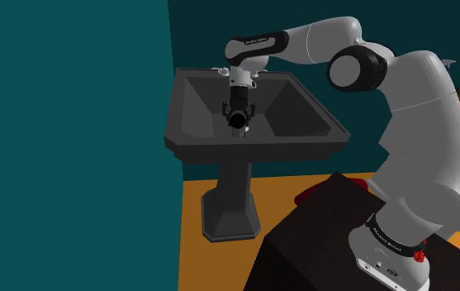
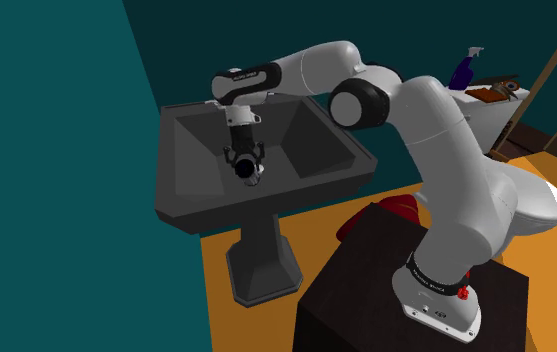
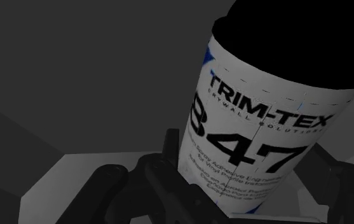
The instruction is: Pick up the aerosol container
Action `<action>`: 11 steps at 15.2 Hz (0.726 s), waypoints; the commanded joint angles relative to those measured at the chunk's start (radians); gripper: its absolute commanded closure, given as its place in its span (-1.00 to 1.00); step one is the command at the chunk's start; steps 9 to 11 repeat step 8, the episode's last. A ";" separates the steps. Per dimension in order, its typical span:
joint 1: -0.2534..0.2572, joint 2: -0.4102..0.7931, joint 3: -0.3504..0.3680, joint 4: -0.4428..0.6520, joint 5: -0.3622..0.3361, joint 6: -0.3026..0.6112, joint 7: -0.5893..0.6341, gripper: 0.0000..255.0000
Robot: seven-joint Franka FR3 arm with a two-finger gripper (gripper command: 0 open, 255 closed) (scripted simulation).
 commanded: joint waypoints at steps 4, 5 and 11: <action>-0.002 -0.018 0.002 0.037 0.001 -0.053 0.014 1.00; -0.003 -0.022 0.002 0.044 0.001 -0.063 0.017 1.00; -0.003 -0.026 0.003 0.052 0.002 -0.075 0.021 1.00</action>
